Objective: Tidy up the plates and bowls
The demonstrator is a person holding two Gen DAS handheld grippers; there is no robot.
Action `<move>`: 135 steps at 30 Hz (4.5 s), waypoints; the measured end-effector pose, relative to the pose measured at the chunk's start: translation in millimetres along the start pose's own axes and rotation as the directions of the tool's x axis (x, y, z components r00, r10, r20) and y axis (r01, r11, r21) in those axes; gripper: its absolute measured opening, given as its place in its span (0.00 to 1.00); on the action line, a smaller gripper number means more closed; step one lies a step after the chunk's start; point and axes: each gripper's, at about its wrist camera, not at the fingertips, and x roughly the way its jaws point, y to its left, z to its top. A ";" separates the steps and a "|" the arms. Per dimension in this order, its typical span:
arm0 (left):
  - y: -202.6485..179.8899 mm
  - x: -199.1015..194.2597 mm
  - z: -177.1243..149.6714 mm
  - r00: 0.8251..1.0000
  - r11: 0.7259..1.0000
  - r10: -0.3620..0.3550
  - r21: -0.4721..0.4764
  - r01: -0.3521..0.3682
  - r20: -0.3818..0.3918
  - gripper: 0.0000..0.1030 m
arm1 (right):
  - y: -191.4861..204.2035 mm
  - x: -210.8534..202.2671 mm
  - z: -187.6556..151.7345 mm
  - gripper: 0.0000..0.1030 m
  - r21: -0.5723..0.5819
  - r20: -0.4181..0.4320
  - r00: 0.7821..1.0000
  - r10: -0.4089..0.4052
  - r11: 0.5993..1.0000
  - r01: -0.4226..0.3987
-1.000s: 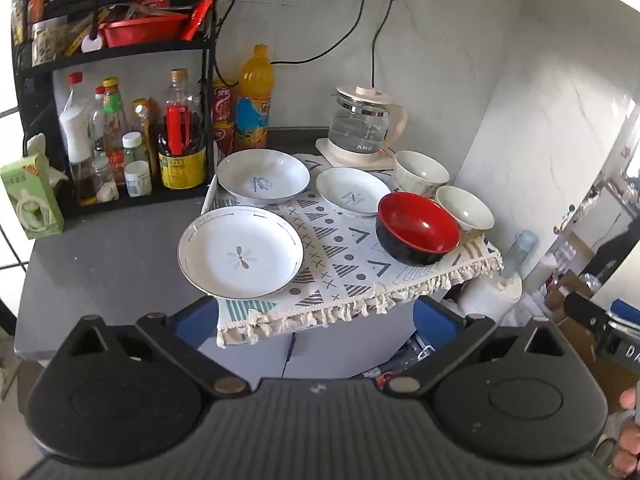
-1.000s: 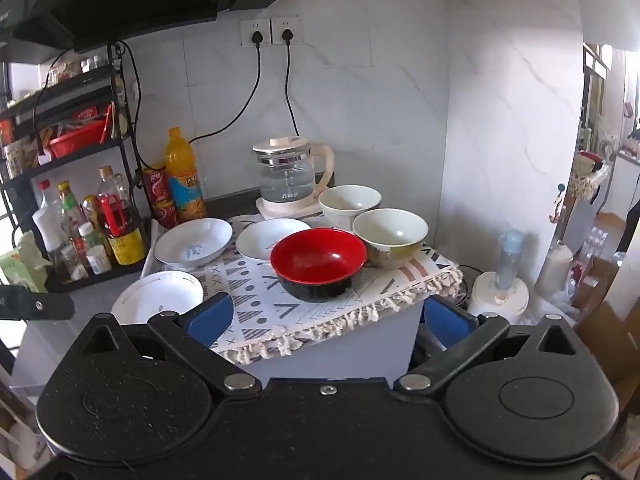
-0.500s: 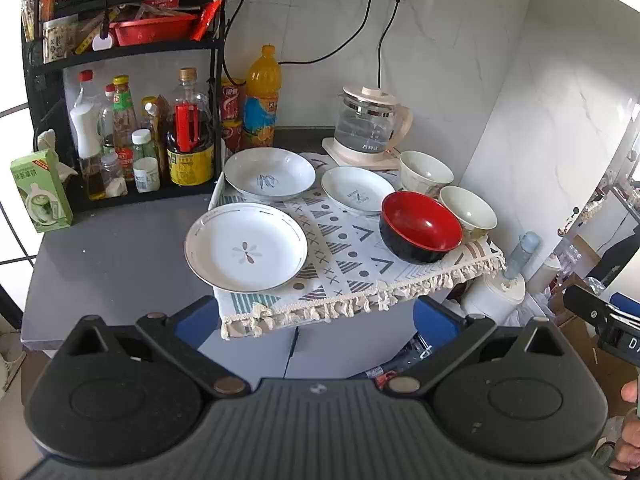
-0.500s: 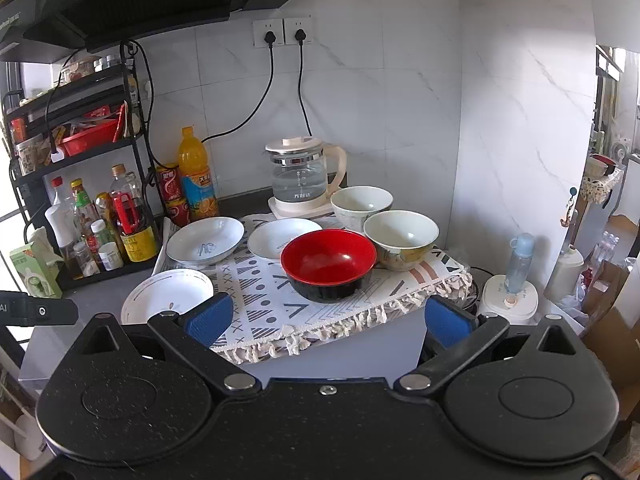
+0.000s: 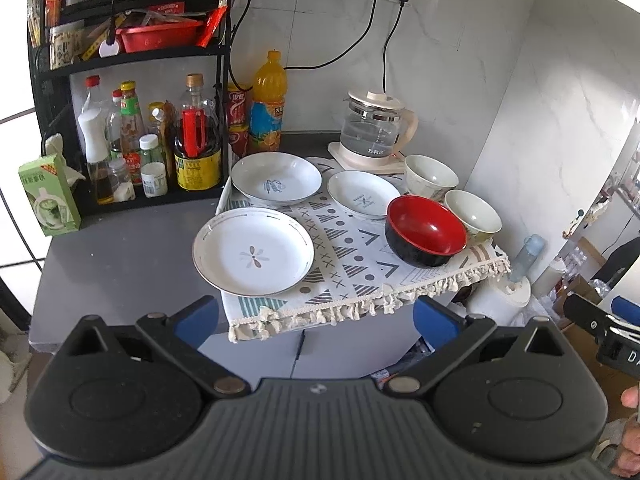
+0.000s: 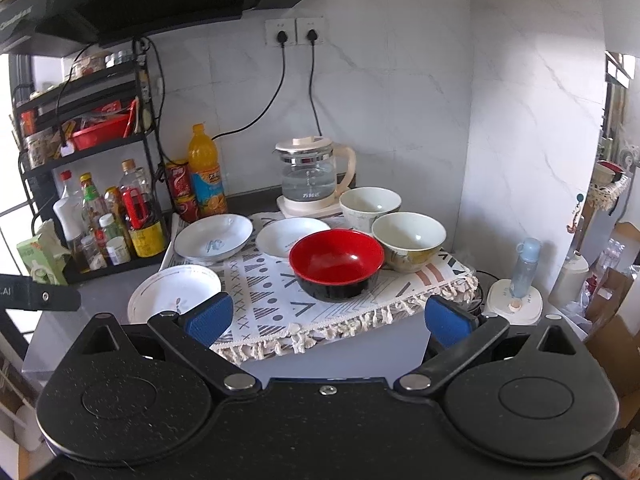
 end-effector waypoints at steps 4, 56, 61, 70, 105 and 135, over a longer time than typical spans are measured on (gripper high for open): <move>1.6 1.1 0.0 1.000 1.000 -0.003 -0.012 0.003 -0.009 1.00 | 1.9 -2.5 -0.2 1.00 -0.004 0.003 1.000 0.001 1.000 -0.001; -7.4 12.1 3.3 0.999 0.999 0.044 -0.008 -0.044 -0.025 1.00 | -10.5 16.4 1.9 1.00 0.011 -0.036 0.999 0.021 1.000 -0.020; -15.0 20.0 7.2 0.999 0.999 0.029 -0.033 -0.030 -0.037 0.99 | -18.9 24.8 7.1 1.00 0.043 -0.046 0.997 0.068 0.997 -0.066; -37.2 56.3 26.3 0.998 0.998 0.030 -0.048 -0.033 -0.055 0.99 | -42.6 59.5 18.8 1.00 0.059 -0.080 0.996 0.027 0.998 -0.022; -175.8 321.1 147.0 0.952 0.985 -0.164 0.011 0.173 -0.258 0.78 | -152.4 277.2 77.0 0.84 0.169 -0.263 0.963 -0.063 0.979 0.110; -265.0 494.5 165.5 0.847 0.960 -0.224 0.042 0.278 -0.481 0.27 | -216.0 394.4 50.2 0.37 0.331 -0.462 0.884 -0.068 0.912 0.243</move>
